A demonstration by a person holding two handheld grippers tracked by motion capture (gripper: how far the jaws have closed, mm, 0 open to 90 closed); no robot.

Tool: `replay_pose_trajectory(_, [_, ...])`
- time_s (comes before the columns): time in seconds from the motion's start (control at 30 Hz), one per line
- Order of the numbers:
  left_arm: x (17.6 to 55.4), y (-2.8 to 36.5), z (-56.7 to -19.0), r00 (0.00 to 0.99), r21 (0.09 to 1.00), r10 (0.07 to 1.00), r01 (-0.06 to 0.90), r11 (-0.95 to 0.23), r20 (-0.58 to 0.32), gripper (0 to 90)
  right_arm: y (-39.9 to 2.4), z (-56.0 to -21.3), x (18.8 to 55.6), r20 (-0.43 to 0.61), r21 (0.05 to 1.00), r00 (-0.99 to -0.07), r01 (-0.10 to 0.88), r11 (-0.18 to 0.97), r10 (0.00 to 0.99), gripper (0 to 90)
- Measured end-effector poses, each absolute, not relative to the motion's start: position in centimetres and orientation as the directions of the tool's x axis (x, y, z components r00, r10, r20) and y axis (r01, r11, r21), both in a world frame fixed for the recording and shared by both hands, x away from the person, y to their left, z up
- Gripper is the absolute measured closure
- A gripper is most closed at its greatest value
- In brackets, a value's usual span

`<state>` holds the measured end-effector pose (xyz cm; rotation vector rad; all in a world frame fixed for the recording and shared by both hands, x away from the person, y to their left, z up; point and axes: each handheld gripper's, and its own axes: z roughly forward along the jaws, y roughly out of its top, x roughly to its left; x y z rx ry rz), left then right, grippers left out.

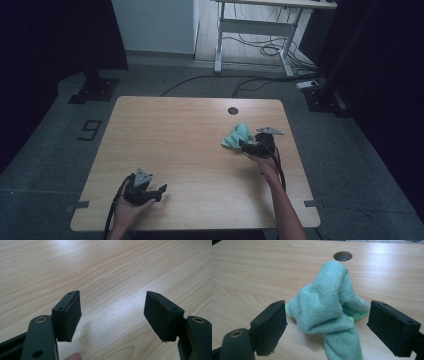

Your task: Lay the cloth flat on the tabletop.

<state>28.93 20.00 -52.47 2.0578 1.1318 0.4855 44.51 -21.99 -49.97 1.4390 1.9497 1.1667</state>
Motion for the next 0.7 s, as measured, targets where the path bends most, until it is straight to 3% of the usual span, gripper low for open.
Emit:
replay_pose_trajectory(0.43, [28.9, 19.9, -52.5, 0.55, 0.748, 0.835, 0.561, -0.355, -0.016, 30.0, -20.8, -51.6, 47.8, 0.116, 0.801, -0.328, 0.589, 0.107, 0.937, 14.3])
replay_pose_trajectory(0.7, [28.9, 20.0, -52.5, 0.547, 0.747, 0.837, 0.562, -0.355, -0.014, 30.0, -20.2, -53.3, 50.0, 0.124, 0.768, -0.307, 0.632, 0.105, 0.944, 23.9])
